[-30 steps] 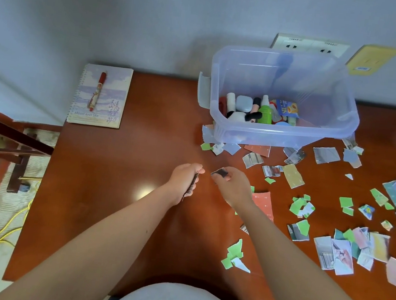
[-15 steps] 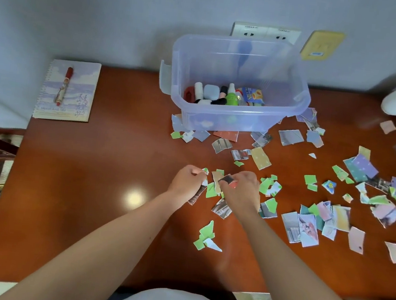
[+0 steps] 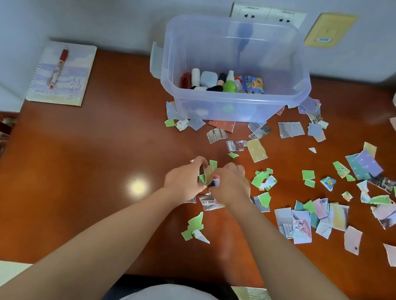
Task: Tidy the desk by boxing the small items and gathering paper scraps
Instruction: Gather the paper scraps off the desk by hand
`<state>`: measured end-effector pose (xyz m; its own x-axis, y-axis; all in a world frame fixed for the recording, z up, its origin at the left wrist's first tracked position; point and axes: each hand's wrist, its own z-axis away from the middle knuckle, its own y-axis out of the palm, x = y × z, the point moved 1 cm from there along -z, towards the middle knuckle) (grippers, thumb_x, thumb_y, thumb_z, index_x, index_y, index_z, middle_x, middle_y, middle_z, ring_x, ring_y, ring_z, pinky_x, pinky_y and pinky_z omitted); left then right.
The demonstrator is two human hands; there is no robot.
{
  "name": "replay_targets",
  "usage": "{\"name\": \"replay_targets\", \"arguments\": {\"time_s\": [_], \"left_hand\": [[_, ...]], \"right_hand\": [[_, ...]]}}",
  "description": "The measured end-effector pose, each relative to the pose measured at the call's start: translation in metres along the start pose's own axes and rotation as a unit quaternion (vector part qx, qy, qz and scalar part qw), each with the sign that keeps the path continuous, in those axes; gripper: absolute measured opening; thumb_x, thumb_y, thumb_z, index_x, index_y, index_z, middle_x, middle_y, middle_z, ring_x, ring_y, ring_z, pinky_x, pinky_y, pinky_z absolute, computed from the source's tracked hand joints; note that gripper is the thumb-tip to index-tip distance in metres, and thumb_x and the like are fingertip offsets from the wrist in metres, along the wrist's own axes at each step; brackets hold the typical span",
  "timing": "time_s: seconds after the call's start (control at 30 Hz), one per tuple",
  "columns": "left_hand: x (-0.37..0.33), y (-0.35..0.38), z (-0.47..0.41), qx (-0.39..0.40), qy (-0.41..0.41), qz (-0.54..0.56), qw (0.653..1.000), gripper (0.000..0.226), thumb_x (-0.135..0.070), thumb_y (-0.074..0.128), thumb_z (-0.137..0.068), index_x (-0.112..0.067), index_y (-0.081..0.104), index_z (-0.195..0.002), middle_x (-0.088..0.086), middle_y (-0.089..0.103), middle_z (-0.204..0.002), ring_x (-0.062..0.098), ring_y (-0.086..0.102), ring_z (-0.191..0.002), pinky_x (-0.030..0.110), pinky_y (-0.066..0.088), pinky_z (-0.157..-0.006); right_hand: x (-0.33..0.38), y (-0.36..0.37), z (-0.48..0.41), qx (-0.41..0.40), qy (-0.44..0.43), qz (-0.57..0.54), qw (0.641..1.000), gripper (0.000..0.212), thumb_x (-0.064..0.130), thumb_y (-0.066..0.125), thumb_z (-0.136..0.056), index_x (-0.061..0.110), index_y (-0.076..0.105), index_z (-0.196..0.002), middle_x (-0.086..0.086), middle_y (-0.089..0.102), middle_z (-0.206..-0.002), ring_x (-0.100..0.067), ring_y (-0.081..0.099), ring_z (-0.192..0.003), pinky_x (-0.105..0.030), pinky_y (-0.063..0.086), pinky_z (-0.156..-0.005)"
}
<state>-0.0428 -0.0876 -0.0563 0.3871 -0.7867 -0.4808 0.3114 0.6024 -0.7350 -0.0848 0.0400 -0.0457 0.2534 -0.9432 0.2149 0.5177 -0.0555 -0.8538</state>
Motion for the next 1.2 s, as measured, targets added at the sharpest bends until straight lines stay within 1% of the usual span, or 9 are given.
{"name": "replay_targets", "arguments": {"time_s": [0.17, 0.3, 0.47, 0.63, 0.73, 0.83, 0.97, 1.13, 1.2], "left_hand": [[0.001, 0.004, -0.001, -0.003, -0.017, 0.009, 1.0, 0.02, -0.033, 0.061, -0.088, -0.027, 0.049, -0.104, -0.008, 0.058, -0.083, 0.022, 0.061, -0.084, 0.029, 0.037, -0.066], [0.003, 0.006, -0.001, 0.003, -0.021, 0.016, 1.0, 0.014, -0.033, 0.061, -0.088, -0.027, 0.049, -0.093, -0.007, 0.058, -0.083, 0.021, 0.057, -0.082, 0.029, 0.037, -0.067], [0.004, 0.01, 0.001, 0.003, -0.036, 0.025, 0.999, 0.009, -0.029, 0.06, -0.087, -0.027, 0.057, -0.095, -0.008, 0.058, -0.083, 0.02, 0.057, -0.084, 0.029, 0.037, -0.067], [0.005, 0.013, 0.005, 0.006, -0.062, 0.109, 0.992, 0.008, -0.031, 0.059, -0.089, -0.025, 0.063, -0.092, -0.011, 0.058, -0.072, 0.016, 0.059, -0.076, 0.028, 0.04, -0.063], [0.004, 0.011, 0.009, -0.019, -0.093, 0.231, 0.968, 0.009, -0.028, 0.061, -0.09, -0.024, 0.065, -0.083, -0.009, 0.06, -0.069, 0.017, 0.067, -0.073, 0.032, 0.051, -0.067], [0.001, 0.006, 0.014, -0.053, -0.124, 0.347, 0.928, 0.012, -0.026, 0.065, -0.091, -0.024, 0.066, -0.079, 0.0, 0.064, -0.078, 0.016, 0.065, -0.071, 0.034, 0.055, -0.072], [-0.003, -0.004, 0.025, -0.082, -0.163, 0.455, 0.872, 0.014, -0.024, 0.066, -0.091, -0.01, 0.07, -0.093, 0.002, 0.063, -0.076, 0.01, 0.058, -0.062, 0.019, 0.047, -0.056], [-0.001, -0.011, 0.043, -0.118, -0.183, 0.518, 0.827, 0.019, -0.024, 0.062, -0.094, -0.012, 0.066, -0.08, 0.003, 0.058, -0.064, 0.01, 0.048, -0.048, 0.019, 0.041, -0.048], [0.006, -0.014, 0.052, -0.135, -0.187, 0.54, 0.81, 0.019, -0.026, 0.062, -0.094, -0.012, 0.067, -0.082, 0.003, 0.061, -0.069, 0.011, 0.052, -0.055, 0.022, 0.045, -0.056]], "right_hand": [[-0.002, 0.004, 0.0, -0.012, 0.015, -0.115, 0.993, 0.05, 0.018, 0.08, -0.076, 0.025, 0.047, -0.113, 0.001, 0.055, -0.113, -0.018, 0.055, -0.092, -0.029, 0.054, -0.071], [-0.002, 0.007, 0.001, -0.014, 0.015, -0.148, 0.989, 0.068, 0.013, 0.08, -0.074, 0.027, 0.043, -0.13, 0.001, 0.052, -0.124, -0.02, 0.058, -0.099, -0.033, 0.056, -0.075], [-0.004, 0.009, 0.002, 0.025, 0.017, -0.158, 0.987, 0.035, 0.014, 0.072, -0.081, 0.026, 0.061, -0.113, 0.003, 0.065, -0.109, -0.018, 0.056, -0.087, -0.023, 0.046, -0.063], [-0.011, 0.007, 0.003, 0.039, 0.031, -0.217, 0.975, 0.022, 0.019, 0.072, -0.081, 0.018, 0.065, -0.102, -0.001, 0.063, -0.097, -0.021, 0.059, -0.089, -0.031, 0.05, -0.073], [-0.013, 0.003, 0.004, 0.038, 0.065, -0.314, 0.946, 0.02, 0.02, 0.078, -0.077, 0.013, 0.071, -0.096, -0.003, 0.066, -0.09, -0.021, 0.06, -0.085, -0.035, 0.053, -0.074], [-0.012, -0.004, 0.006, 0.057, 0.098, -0.426, 0.898, 0.017, 0.017, 0.081, -0.074, 0.015, 0.074, -0.089, -0.002, 0.068, -0.088, -0.019, 0.059, -0.083, -0.03, 0.05, -0.064], [-0.003, -0.017, 0.01, 0.067, 0.113, -0.525, 0.841, 0.017, 0.01, 0.082, -0.073, 0.021, 0.071, -0.08, -0.004, 0.07, -0.089, -0.023, 0.067, -0.09, -0.037, 0.059, -0.079], [0.023, -0.025, 0.015, 0.079, 0.078, -0.55, 0.828, 0.019, 0.003, 0.076, -0.079, 0.02, 0.066, -0.079, -0.007, 0.071, -0.089, -0.028, 0.07, -0.093, -0.044, 0.057, -0.087], [0.035, -0.026, 0.017, 0.092, 0.064, -0.554, 0.825, 0.018, 0.001, 0.074, -0.08, 0.017, 0.065, -0.082, -0.008, 0.069, -0.089, -0.026, 0.07, -0.088, -0.043, 0.059, -0.082]]}}
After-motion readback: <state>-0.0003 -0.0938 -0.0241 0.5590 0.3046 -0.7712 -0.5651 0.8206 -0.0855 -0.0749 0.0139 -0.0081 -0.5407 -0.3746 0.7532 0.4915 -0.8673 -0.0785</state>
